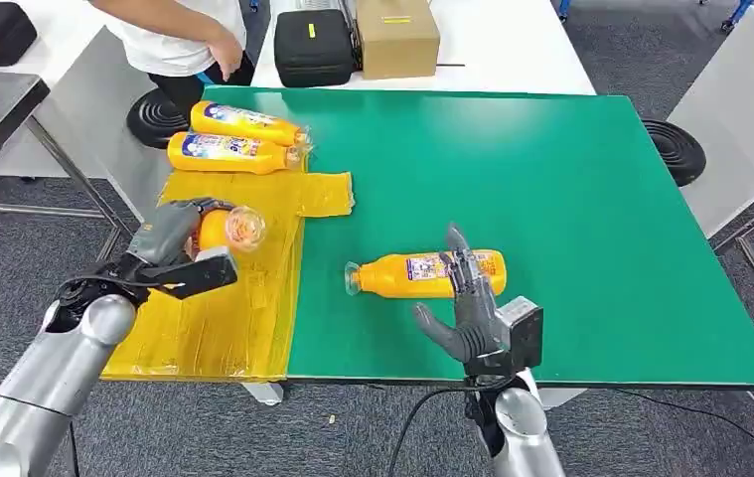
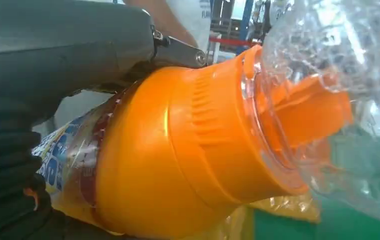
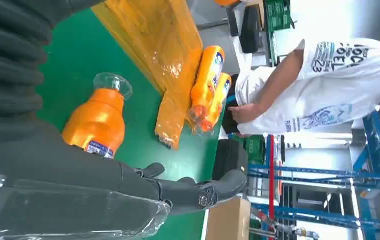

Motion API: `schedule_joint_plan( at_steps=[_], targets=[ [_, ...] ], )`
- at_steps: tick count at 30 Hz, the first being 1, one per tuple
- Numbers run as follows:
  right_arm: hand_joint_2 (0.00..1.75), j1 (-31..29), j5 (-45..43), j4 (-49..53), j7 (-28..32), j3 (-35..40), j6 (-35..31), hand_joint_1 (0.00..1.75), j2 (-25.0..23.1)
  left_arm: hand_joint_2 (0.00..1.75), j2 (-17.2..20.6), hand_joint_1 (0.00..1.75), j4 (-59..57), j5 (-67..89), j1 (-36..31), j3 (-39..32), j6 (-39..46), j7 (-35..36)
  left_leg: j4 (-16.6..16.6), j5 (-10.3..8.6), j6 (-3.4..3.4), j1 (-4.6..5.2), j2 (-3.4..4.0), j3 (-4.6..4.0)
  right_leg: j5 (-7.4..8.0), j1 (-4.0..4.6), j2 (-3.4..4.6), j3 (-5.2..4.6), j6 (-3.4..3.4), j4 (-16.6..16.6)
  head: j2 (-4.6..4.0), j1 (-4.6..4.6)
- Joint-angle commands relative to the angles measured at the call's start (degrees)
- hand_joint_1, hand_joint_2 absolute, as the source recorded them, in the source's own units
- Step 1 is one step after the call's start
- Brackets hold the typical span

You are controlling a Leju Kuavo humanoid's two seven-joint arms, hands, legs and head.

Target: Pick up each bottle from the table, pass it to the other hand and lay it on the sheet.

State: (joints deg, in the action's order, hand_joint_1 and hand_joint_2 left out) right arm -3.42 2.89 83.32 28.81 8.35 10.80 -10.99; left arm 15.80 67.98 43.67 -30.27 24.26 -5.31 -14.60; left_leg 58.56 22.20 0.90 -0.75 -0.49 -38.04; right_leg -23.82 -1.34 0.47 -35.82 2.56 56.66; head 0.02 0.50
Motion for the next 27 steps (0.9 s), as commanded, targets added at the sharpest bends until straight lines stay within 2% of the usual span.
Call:
schedule_joint_plan(
  at_steps=[1, 2, 3, 4, 6, 7, 10, 12, 15, 18, 22, 27],
  targets=[
    [1.75, 3.64, -1.38, 3.26, 1.59, -2.83, 0.64, 0.00, 0.83, 1.75, 5.31, 1.75, 0.39, 4.20, 4.11, 5.19, -0.06, 0.87, -0.04, 0.16, 0.00, -0.02, 0.04, 0.40, -0.15, 0.06, -0.05, 0.42, -0.15, -0.07, 0.00, 0.00],
    [1.75, 4.64, -1.61, 4.33, 1.99, -3.40, 0.98, 0.00, 0.95, 1.75, 6.38, 1.75, 1.91, 6.13, 7.25, 5.25, 0.83, 1.04, -0.05, 0.11, 0.00, -0.01, 0.03, 0.30, -0.10, 0.04, -0.03, 0.32, -0.12, -0.06, 0.00, 0.00],
    [1.75, 5.05, -1.75, 4.82, 2.07, -3.80, 1.23, 0.00, 0.93, 1.75, 6.85, 1.75, 2.56, 8.00, 9.00, 5.73, 1.83, 1.32, -0.18, 0.25, -0.01, 0.02, 0.22, 0.69, -0.19, 0.03, 0.12, 0.64, -0.18, -0.20, 0.00, 0.00],
    [1.75, 5.27, -1.86, 4.93, 2.10, -4.33, 1.46, 0.00, 0.78, 1.75, 6.57, 1.75, 2.24, 9.55, 9.79, 6.20, 2.95, 1.84, -0.12, 0.16, 0.00, 0.02, 0.13, 0.42, -0.12, 0.02, 0.08, 0.42, -0.12, -0.13, 0.00, -0.02],
    [1.75, 5.64, -1.90, 4.54, 1.54, -5.07, 2.37, 0.00, 0.51, 1.75, 4.70, 1.75, 0.50, 16.41, 9.86, 7.98, 5.61, 4.07, -0.15, 0.30, -0.02, 0.03, 0.30, 0.70, -0.20, 0.02, 0.22, 0.62, -0.17, -0.16, 0.00, 0.02],
    [1.75, 5.85, -1.50, 4.33, 1.33, -5.22, 2.47, 0.00, 0.51, 1.75, 3.90, 1.75, -0.07, 18.38, 9.77, 8.72, 5.56, 4.50, -0.11, 0.21, -0.03, 0.03, 0.15, 0.44, -0.16, 0.01, 0.09, 0.41, -0.12, -0.11, 0.00, 0.00],
    [1.75, 6.47, -1.45, 3.55, 1.36, -5.33, 2.61, 0.00, 0.47, 1.75, 2.90, 1.75, -2.23, 21.52, 8.84, 10.79, 4.79, 5.79, -0.09, 0.26, -0.05, -0.01, -0.12, 0.57, -0.31, 0.06, -0.23, 0.61, -0.17, -0.13, 0.00, 0.00],
    [1.75, 6.60, -0.88, 2.56, 1.67, -5.01, 2.97, 0.00, 0.68, 1.75, 2.69, 1.75, -5.58, 24.76, 7.06, 12.65, 3.87, 6.29, -0.05, 0.12, -0.04, 0.00, -0.08, 0.17, -0.19, 0.02, -0.13, 0.19, -0.06, -0.08, 0.00, 0.02],
    [1.75, 6.28, 0.39, 1.09, 2.85, -4.11, 3.65, 0.00, 0.95, 1.75, 2.32, 1.75, -10.56, 26.51, 4.08, 14.55, 2.26, 5.88, -0.09, 0.16, -0.04, -0.02, -0.12, 0.38, -0.23, 0.05, -0.18, 0.46, -0.12, -0.13, 0.00, 0.00],
    [1.75, 6.00, 0.69, 0.43, 3.00, -3.69, 3.82, 0.00, 0.81, 1.75, 1.34, 1.75, -13.88, 28.30, 2.40, 15.61, 2.49, 6.49, -0.09, 0.10, -0.06, -0.02, -0.06, 0.24, -0.11, 0.05, -0.10, 0.25, -0.13, -0.11, 0.00, 0.00],
    [1.75, 6.00, 0.69, 0.43, 3.00, -3.69, 3.82, 0.00, 0.81, 1.75, 1.34, 1.75, -13.88, 28.30, 2.40, 15.61, 2.49, 6.49, -0.09, 0.06, -0.04, 0.01, -0.03, 0.24, -0.05, 0.01, -0.06, 0.20, -0.10, -0.10, 0.00, 0.02],
    [1.75, 6.88, 0.96, 1.29, 2.98, -3.88, 3.81, 0.00, 0.85, 1.75, -2.41, 1.75, -18.84, 30.00, -0.24, 17.10, 3.56, 6.68, -0.12, 0.12, -0.02, -0.03, -0.04, 0.56, -0.12, 0.07, -0.12, 0.61, -0.17, -0.17, 0.00, 0.00]
  ],
)
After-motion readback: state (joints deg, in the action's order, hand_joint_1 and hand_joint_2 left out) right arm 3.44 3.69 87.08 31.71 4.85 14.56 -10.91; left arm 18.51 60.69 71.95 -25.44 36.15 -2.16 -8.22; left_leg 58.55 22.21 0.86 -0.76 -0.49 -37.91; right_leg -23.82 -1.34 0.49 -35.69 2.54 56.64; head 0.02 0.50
